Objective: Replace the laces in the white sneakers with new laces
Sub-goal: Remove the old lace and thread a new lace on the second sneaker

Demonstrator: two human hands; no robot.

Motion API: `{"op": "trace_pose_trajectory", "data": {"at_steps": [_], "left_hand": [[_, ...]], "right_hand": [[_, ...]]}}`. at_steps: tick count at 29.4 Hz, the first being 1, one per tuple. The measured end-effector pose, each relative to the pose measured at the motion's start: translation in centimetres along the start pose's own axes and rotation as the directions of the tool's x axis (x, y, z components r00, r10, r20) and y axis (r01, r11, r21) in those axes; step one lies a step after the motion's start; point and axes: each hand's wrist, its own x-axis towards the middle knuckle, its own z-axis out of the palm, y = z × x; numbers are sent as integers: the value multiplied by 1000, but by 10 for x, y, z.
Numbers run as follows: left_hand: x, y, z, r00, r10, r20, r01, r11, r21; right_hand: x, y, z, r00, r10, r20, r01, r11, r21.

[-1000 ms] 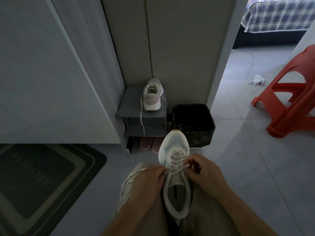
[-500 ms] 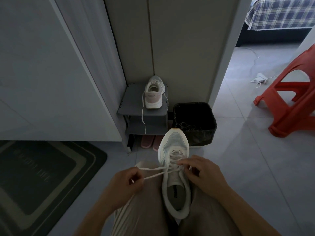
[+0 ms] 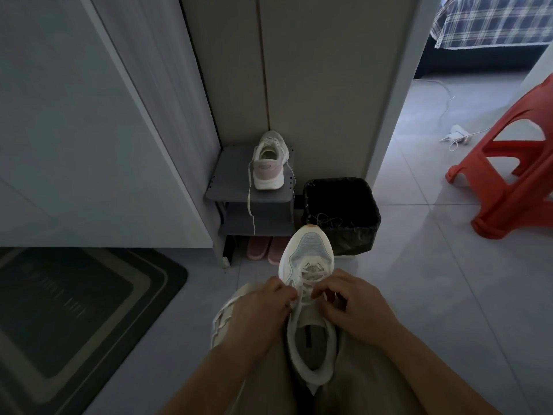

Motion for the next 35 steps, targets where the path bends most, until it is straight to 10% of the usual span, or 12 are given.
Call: {"op": "trace_pose_trajectory", "data": {"at_steps": [8,19,29,35], "left_hand": [[3,-7,3,997,70,-18,-69,997,30],[17,-12,2,982,-140,124,180,888,-422],[9,-3,2,986,-151,66,165,897,-410],[22,2,-2,904,-346,252,419,835,-356]], "right_hand": [[0,-19,-2,996,-39,80,56,975,-217],[9,-24,2,993,90,73,-78,984,-159],[12,-21,5,993,80,81,-68,986,-149],[6,-22,5,997,41,72,-30,987,-156]]}}
